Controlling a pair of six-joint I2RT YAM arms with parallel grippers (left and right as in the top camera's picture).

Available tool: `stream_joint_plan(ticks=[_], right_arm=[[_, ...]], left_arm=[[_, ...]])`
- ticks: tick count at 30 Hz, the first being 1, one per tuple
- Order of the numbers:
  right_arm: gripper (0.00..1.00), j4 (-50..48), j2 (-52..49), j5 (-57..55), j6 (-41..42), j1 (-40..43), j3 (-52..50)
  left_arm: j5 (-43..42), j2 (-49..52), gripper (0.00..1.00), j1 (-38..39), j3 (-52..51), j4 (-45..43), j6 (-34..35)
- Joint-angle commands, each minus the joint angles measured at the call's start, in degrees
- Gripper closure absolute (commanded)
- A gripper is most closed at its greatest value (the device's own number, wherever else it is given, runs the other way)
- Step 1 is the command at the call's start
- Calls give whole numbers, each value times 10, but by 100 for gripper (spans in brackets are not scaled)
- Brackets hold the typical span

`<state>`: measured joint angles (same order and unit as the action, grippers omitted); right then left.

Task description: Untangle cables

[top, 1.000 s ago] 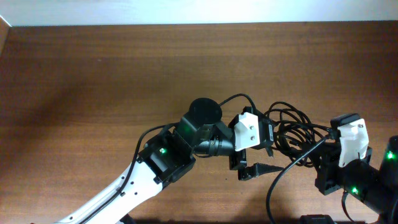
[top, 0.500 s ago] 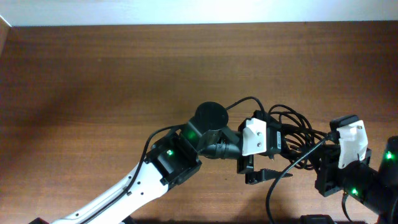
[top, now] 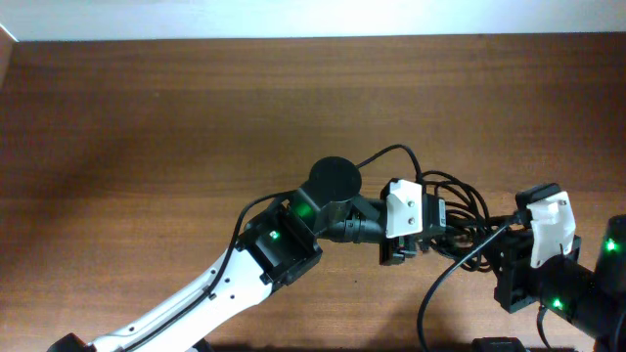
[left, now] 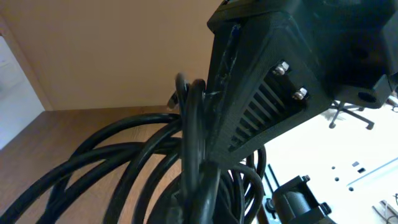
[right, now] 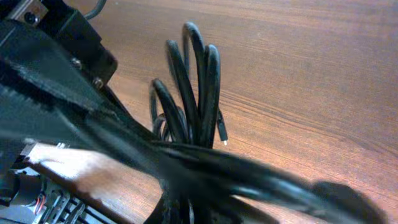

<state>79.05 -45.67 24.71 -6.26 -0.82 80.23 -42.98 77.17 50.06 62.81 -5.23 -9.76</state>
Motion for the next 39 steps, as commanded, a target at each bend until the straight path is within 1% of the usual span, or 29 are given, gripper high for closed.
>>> stream_joint_plan(ticks=[1, 4, 6, 7, 9, 13, 15, 18, 19, 21, 23, 24, 31, 35, 37, 39], right_arm=[[96, -5, 3, 17, -4, 1, -2], [96, -3, 3, 16, -4, 1, -2], [96, -3, 3, 16, -3, 1, -2], [96, -3, 3, 16, -3, 1, -2], [96, -4, 3, 16, -3, 1, -2], [96, -4, 3, 16, -3, 1, -2], [96, -4, 3, 16, -3, 1, -2], [96, -4, 3, 16, -3, 1, -2], [96, -4, 3, 16, -3, 1, -2], [96, -4, 3, 9, -3, 1, -2], [96, -4, 3, 0, -3, 1, -2], [96, -4, 3, 1, -3, 1, -2], [96, -6, 3, 3, -3, 1, -2], [96, -62, 3, 53, 25, 1, 2], [96, -94, 3, 55, 28, 1, 3], [96, -120, 3, 55, 59, 1, 3]], left_arm=[[-16, 3, 100, 5, 5, -1, 1], [23, 3, 100, 4, 5, 10, 11], [81, 3, 100, 1, 5, 29, 49], [131, 3, 100, -4, 5, 50, 82], [187, 3, 100, -11, 5, 80, 120], [257, 3, 100, -24, 5, 120, 188], [265, 3, 100, -30, 5, 122, 217], [265, 2, 100, -38, 5, 122, 284], [265, 0, 100, -42, 5, 122, 314], [265, -6, 100, -53, 5, 122, 402], [263, -18, 100, -65, 5, 122, 476], [263, -25, 100, -68, 5, 122, 491], [263, -69, 100, -90, 5, 132, 492], [264, -70, 100, -99, 5, 161, 497], [263, -70, 100, -99, 5, 165, 513], [263, -70, 100, -99, 5, 170, 513]])
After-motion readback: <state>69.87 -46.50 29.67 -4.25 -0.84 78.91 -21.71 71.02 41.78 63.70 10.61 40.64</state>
